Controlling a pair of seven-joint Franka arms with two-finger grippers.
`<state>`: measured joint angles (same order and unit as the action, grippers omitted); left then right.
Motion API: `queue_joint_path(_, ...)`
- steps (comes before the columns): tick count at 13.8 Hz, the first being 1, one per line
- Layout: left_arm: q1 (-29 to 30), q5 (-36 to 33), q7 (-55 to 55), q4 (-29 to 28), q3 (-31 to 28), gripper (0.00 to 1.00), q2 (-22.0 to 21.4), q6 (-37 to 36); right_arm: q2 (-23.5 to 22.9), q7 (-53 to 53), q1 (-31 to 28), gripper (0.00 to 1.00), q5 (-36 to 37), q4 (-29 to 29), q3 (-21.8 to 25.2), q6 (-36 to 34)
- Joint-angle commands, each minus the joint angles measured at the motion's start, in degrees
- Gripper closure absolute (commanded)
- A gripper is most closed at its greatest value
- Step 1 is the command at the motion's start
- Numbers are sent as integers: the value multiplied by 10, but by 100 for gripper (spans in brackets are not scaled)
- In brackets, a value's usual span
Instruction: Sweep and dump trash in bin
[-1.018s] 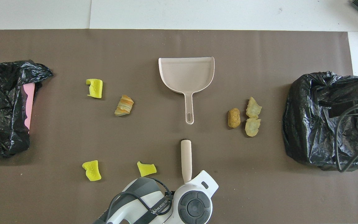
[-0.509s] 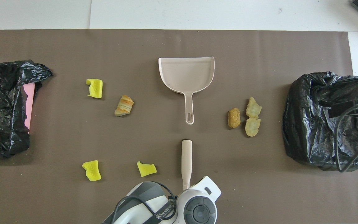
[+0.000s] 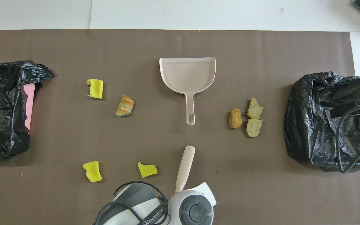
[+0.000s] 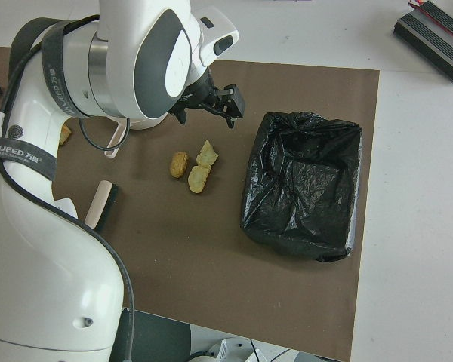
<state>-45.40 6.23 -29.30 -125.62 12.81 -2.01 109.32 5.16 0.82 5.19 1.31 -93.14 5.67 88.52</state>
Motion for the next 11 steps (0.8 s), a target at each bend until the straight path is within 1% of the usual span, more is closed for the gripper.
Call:
queue_joint_path(1,22,0,128,-25,2,100,-36,-52,1,5,9,0,-10,-14,-7,19)
queue_joint_path(3,32,0,236,-51,1,100,-53,-75,-19,-27,12,0,-12,-15,-7,27)
queue_joint_path(4,37,1,262,-62,1,100,-64,-82,-34,-34,26,0,-12,-14,-8,48)
queue_joint_path(5,49,2,282,-74,1,100,-75,-95,-51,-48,49,0,-13,-13,-8,67)
queue_joint_path(6,55,3,306,-84,0,100,-83,-108,-68,-84,67,0,-14,-12,-8,87)
queue_joint_path(8,62,3,330,-120,0,100,-105,-102,-102,-151,111,0,-38,-8,-8,131)
queue_joint_path(10,92,3,351,-142,-1,100,-118,-104,-136,-189,140,0,-49,-7,-8,175)
queue_joint_path(11,114,3,354,-145,-1,100,-116,-104,-157,-219,157,0,-55,-6,-8,198)
